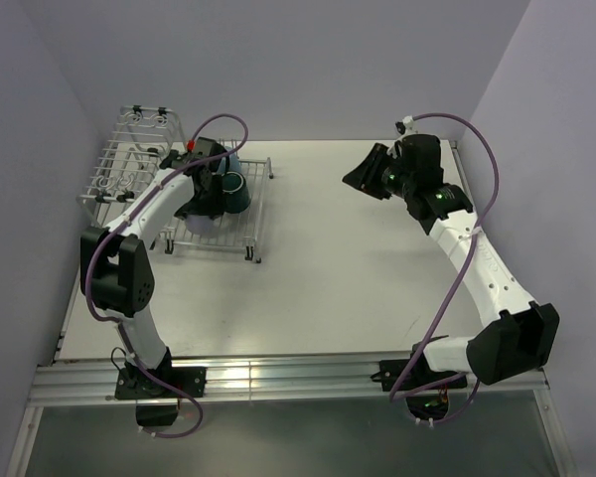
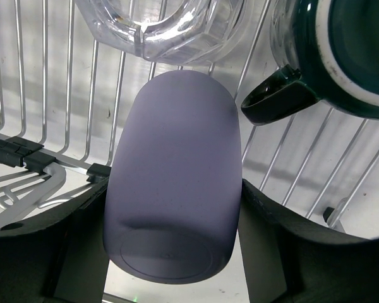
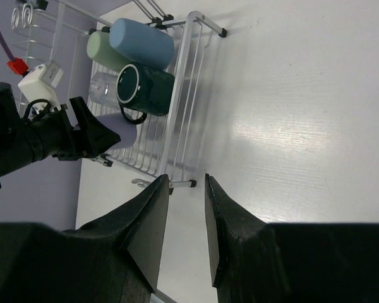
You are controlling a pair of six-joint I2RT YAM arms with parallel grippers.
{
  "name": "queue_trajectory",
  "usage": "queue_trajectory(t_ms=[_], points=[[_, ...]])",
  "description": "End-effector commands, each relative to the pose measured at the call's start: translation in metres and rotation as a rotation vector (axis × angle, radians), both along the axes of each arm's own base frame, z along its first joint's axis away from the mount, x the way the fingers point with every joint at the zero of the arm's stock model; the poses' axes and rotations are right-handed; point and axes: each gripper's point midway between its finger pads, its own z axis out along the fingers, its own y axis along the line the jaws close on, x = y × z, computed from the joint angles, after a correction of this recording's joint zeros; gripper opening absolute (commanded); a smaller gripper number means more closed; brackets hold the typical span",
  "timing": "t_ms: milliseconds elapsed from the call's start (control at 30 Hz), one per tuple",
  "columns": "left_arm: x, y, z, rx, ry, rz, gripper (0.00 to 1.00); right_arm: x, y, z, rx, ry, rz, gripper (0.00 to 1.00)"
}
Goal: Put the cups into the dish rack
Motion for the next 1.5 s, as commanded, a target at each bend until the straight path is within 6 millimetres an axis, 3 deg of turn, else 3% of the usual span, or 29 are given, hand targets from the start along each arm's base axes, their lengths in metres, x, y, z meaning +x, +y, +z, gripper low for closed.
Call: queue_trajectory(t_ms=[0, 500, 567, 833, 1133, 1167, 1467], points=[[0.003, 0.005, 0.001, 0.021, -0.021, 0.011, 0.61, 0.002, 0.002, 0.001, -0.010, -0.020, 0.007, 0.37], [-0.002, 0.007, -0.008, 0.027, -0.006, 0.013, 0.81, 0.002, 0.007, -0.006, -0.017, -0.006, 0.014, 0.36], [-0.002, 0.007, -0.007, 0.027, -0.007, 0.013, 0.94, 0.002, 0.007, -0.005, -0.018, -0.006, 0.014, 0.36], [-0.002, 0.008, -0.001, 0.027, -0.022, 0.020, 0.95, 0.001, 0.009, -0.005, -0.022, -0.007, 0.017, 0.37], [0.001, 0.005, 0.041, -0.004, -0.112, 0.018, 0.95, 0.001, 0.009, -0.001, -0.026, -0.015, 0.016, 0.37], [0.003, 0.003, 0.048, -0.009, -0.128, 0.017, 0.99, 0.001, 0.009, -0.002, -0.026, -0.013, 0.014, 0.37], [0.003, -0.016, 0.120, -0.063, -0.285, -0.027, 0.99, -0.002, 0.005, -0.001, -0.033, -0.028, 0.004, 0.37]])
